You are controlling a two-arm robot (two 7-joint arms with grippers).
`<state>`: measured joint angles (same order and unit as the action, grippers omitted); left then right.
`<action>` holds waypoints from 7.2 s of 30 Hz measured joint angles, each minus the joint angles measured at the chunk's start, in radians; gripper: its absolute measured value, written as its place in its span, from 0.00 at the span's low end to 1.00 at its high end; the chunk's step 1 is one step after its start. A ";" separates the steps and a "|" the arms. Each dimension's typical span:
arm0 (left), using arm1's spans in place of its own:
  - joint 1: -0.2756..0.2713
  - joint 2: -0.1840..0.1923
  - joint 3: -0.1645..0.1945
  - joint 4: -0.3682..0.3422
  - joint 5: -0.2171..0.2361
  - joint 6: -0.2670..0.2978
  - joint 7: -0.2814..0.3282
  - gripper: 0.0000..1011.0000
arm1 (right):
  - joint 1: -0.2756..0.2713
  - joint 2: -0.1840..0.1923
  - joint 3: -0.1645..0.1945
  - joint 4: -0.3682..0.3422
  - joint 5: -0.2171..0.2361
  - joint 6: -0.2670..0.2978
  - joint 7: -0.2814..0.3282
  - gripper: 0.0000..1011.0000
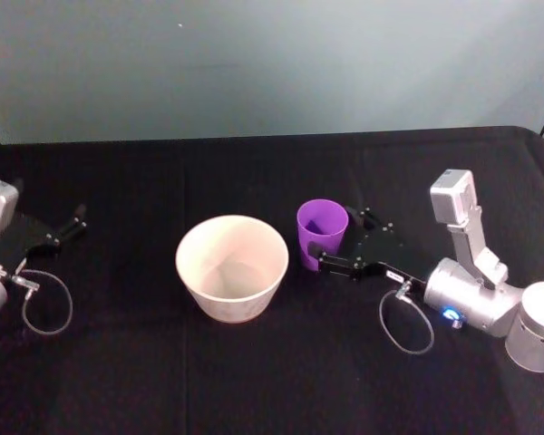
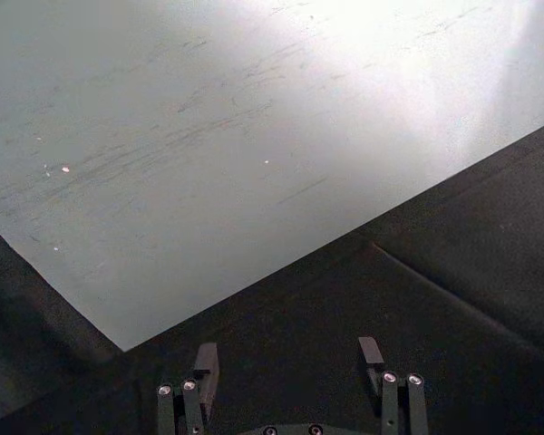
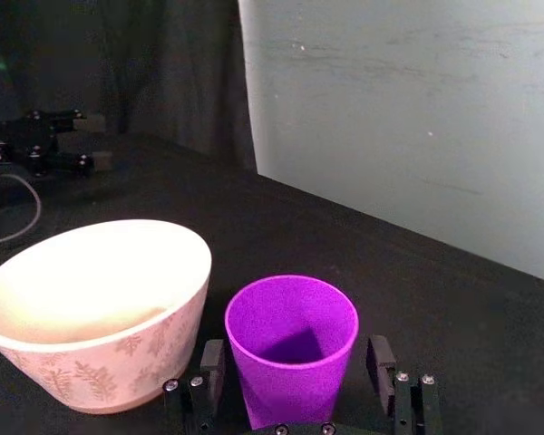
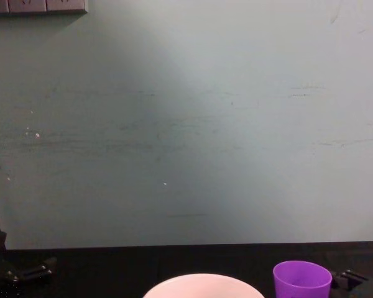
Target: Pick up the cup and pour the mung beans from the cup into the bowl.
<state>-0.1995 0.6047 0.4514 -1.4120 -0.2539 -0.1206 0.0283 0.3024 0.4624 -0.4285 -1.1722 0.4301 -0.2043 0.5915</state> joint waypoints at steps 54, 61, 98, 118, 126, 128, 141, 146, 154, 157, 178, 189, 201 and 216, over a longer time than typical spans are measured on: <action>0.000 0.000 0.000 0.000 0.000 0.000 0.000 0.99 | 0.048 -0.077 0.023 0.074 -0.040 -0.022 0.034 0.76; 0.000 0.000 0.000 0.000 0.000 0.000 0.000 0.99 | 0.048 -0.077 0.023 0.073 -0.039 -0.023 0.034 0.73; 0.000 0.000 0.000 0.000 0.000 0.000 0.000 0.99 | -0.076 0.149 0.156 -0.606 0.047 0.424 -0.154 0.71; 0.000 0.000 0.000 0.000 0.000 0.000 0.000 0.99 | -0.079 0.159 0.162 -0.625 0.057 0.436 -0.164 0.71; 0.000 0.000 0.000 0.000 0.000 0.000 0.000 0.99 | -0.079 0.158 0.161 -0.624 0.056 0.435 -0.163 0.71; 0.000 0.000 0.000 0.000 0.000 0.000 0.000 0.99 | -0.079 0.158 0.161 -0.624 0.056 0.435 -0.162 0.71; 0.000 0.000 0.000 0.000 0.000 0.000 0.000 0.99 | -0.079 0.157 0.161 -0.622 0.054 0.434 -0.161 0.71; 0.000 0.000 0.000 0.000 0.000 0.000 0.000 0.99 | -0.079 0.157 0.161 -0.622 0.054 0.434 -0.161 0.71; 0.000 0.000 0.000 0.000 0.000 0.000 0.000 0.99 | -0.079 0.157 0.161 -0.622 0.054 0.434 -0.161 0.71; 0.000 0.000 0.000 0.000 0.000 0.000 0.000 0.99 | -0.079 0.157 0.161 -0.622 0.054 0.434 -0.161 0.71; 0.000 0.000 0.000 0.000 0.000 0.000 0.000 0.99 | -0.079 0.157 0.161 -0.622 0.054 0.434 -0.161 0.71; 0.000 0.000 0.000 0.000 0.000 0.000 0.000 0.99 | -0.079 0.157 0.161 -0.622 0.054 0.434 -0.161 0.71; 0.000 0.000 0.000 0.000 0.000 0.000 0.000 0.99 | -0.079 0.157 0.161 -0.622 0.054 0.434 -0.161 0.71; 0.000 0.000 0.000 0.000 0.000 0.000 0.000 0.99 | -0.079 0.157 0.161 -0.622 0.054 0.434 -0.161 0.71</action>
<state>-0.1995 0.6047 0.4514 -1.4119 -0.2539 -0.1205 0.0283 0.2237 0.6192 -0.2675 -1.7943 0.4845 0.2294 0.4302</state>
